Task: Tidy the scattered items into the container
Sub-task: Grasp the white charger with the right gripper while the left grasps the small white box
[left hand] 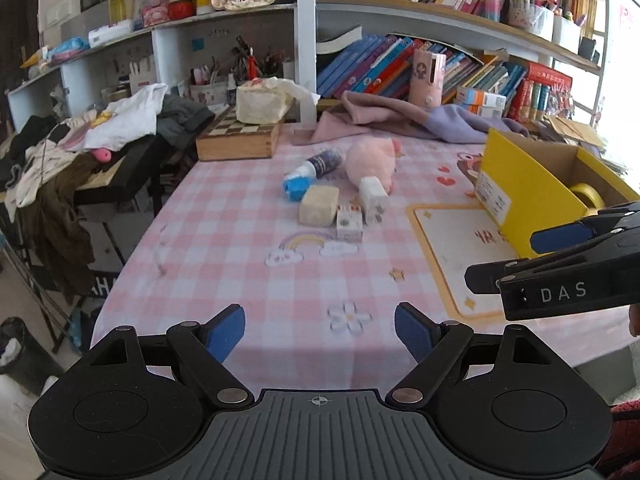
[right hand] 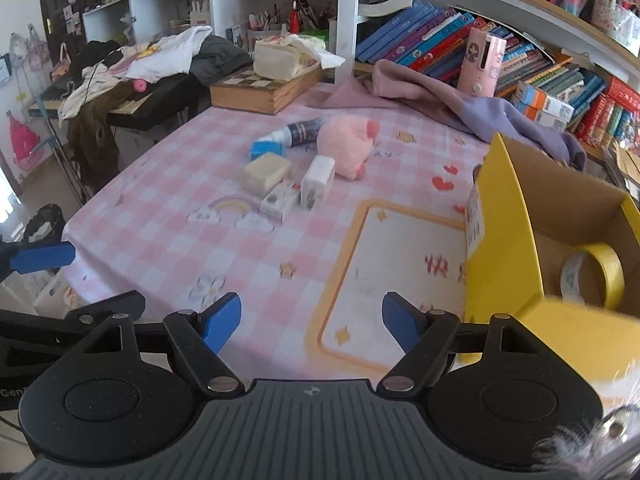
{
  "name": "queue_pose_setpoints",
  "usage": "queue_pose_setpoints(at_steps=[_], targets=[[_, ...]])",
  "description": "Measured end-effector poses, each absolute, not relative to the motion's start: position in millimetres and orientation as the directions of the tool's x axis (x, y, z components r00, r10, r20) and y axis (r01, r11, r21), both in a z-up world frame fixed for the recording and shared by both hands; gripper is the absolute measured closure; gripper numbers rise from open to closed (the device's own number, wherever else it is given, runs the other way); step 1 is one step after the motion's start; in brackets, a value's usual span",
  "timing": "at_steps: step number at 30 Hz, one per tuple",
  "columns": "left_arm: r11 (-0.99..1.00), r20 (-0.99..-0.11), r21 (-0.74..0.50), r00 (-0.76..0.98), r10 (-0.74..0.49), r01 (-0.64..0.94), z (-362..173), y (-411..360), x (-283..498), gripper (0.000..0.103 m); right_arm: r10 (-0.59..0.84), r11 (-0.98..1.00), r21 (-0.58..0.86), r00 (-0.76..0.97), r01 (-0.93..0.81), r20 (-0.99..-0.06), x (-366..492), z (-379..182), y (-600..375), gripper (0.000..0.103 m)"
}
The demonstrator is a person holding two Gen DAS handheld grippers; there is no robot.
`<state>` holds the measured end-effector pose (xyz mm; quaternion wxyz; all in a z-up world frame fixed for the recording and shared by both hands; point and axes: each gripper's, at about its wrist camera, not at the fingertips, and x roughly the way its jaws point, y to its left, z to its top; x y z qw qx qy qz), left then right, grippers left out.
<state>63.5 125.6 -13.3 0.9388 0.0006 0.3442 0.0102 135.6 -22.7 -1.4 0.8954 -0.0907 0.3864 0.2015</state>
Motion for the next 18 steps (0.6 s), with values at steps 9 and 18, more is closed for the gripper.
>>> queue_pose_setpoints(at_steps=[9,18], targets=[[1.000,-0.667,0.013,0.745,-0.001,0.013,-23,124,125,0.020,0.316,0.883,-0.004,0.602,-0.469,-0.733,209,-2,-8,0.031],[0.999,-0.715,0.033,0.699,0.016,0.012,-38,126,173,0.020,0.342,0.865,0.035,0.538,-0.500,-0.770,275,-22,12,0.035]])
